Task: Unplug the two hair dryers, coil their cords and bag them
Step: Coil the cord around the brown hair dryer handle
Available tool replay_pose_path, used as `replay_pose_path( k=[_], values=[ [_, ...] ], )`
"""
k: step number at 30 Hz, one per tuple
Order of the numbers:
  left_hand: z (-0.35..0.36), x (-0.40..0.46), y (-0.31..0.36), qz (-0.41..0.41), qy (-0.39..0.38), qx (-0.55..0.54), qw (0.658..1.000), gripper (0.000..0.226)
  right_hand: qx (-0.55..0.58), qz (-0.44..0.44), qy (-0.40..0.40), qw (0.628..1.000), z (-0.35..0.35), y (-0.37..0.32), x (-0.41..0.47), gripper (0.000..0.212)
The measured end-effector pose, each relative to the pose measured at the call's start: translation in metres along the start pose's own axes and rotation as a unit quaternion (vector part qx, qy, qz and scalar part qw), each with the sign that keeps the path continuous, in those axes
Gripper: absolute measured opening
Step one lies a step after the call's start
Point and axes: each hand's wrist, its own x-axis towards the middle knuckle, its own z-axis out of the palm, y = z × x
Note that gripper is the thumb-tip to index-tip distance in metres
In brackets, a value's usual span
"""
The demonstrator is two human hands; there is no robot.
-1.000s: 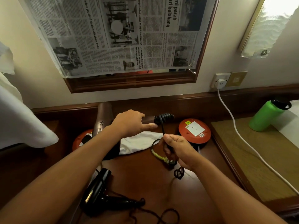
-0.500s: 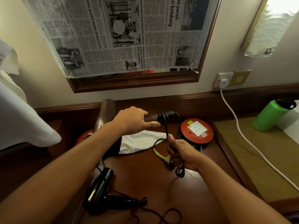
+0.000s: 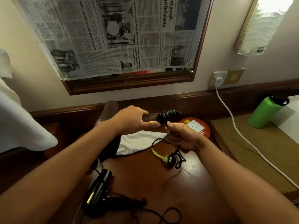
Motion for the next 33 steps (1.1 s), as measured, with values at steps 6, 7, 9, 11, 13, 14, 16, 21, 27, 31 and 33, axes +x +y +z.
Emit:
replay_pose_path(
  k=[6, 7, 9, 11, 13, 14, 16, 21, 27, 31, 33],
  values=[
    [0.001, -0.01, 0.003, 0.029, -0.015, 0.046, 0.998, 0.053, -0.147, 0.021, 0.073, 0.986, -0.003, -0.019, 0.006, 0.014],
    [0.001, -0.012, 0.003, 0.034, -0.016, 0.06, 0.997, 0.053, -0.196, 0.016, 0.084, 0.977, -0.004, -0.024, 0.007, 0.013],
    [0.002, -0.015, -0.001, 0.04, -0.022, 0.087, 0.995, 0.052, -0.276, 0.016, 0.105, 0.955, -0.003, -0.036, 0.008, 0.014],
    [0.005, -0.014, -0.002, 0.037, -0.026, 0.115, 0.992, 0.044, -0.321, 0.013, 0.12, 0.939, 0.0, -0.05, 0.01, 0.017],
    [0.01, -0.013, 0.0, 0.033, -0.033, 0.14, 0.989, 0.038, -0.374, -0.005, 0.119, 0.92, 0.006, -0.063, 0.011, 0.023],
    [0.013, -0.012, 0.001, 0.033, -0.036, 0.151, 0.987, 0.038, -0.398, -0.015, 0.115, 0.91, 0.009, -0.068, 0.011, 0.025],
    [0.017, -0.011, 0.002, 0.035, -0.036, 0.169, 0.984, 0.04, -0.435, -0.036, 0.114, 0.892, 0.015, -0.077, 0.01, 0.024],
    [0.02, -0.008, -0.001, 0.017, -0.028, 0.198, 0.98, 0.044, -0.507, -0.097, 0.12, 0.848, 0.028, -0.091, 0.007, 0.019],
    [0.028, 0.001, -0.005, -0.009, -0.025, 0.205, 0.978, 0.041, -0.551, -0.143, 0.117, 0.814, 0.043, -0.093, 0.007, 0.018],
    [0.031, 0.005, -0.009, -0.021, -0.028, 0.195, 0.98, 0.038, -0.557, -0.149, 0.125, 0.807, 0.047, -0.088, 0.005, 0.017],
    [0.033, 0.007, -0.011, -0.026, -0.031, 0.193, 0.98, 0.039, -0.557, -0.148, 0.13, 0.807, 0.048, -0.085, 0.004, 0.016]
  ],
)
